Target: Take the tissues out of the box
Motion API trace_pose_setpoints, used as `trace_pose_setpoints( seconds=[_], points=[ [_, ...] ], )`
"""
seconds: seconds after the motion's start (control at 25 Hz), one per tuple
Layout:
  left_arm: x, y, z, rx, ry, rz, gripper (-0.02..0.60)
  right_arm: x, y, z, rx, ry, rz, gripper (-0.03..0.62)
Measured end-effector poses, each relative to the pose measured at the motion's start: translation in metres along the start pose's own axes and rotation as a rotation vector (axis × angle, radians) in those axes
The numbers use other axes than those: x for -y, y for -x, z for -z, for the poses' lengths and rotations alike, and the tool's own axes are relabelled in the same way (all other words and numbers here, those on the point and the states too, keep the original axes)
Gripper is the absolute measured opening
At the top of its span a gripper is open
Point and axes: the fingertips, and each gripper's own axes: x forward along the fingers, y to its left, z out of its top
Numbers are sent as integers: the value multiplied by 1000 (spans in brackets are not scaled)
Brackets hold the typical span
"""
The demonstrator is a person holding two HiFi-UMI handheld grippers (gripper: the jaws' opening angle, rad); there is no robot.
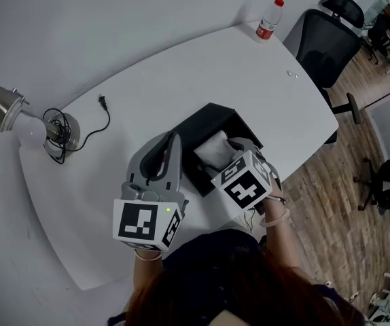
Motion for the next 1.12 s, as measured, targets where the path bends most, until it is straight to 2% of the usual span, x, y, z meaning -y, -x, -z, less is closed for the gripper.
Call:
trace_pose_setpoints(
  seconds=[0.36,0.56,1.12],
  points=[
    [-4,-2,1,1,14,2,26,-1,-7,7,-119,0,-13,314],
    [-7,-2,2,2,20,-2,26,2,-11,10,-162,10,22,314],
    [-4,2,-2,9,10,-10,26,5,-7,9,-151,41,20,270]
  ],
)
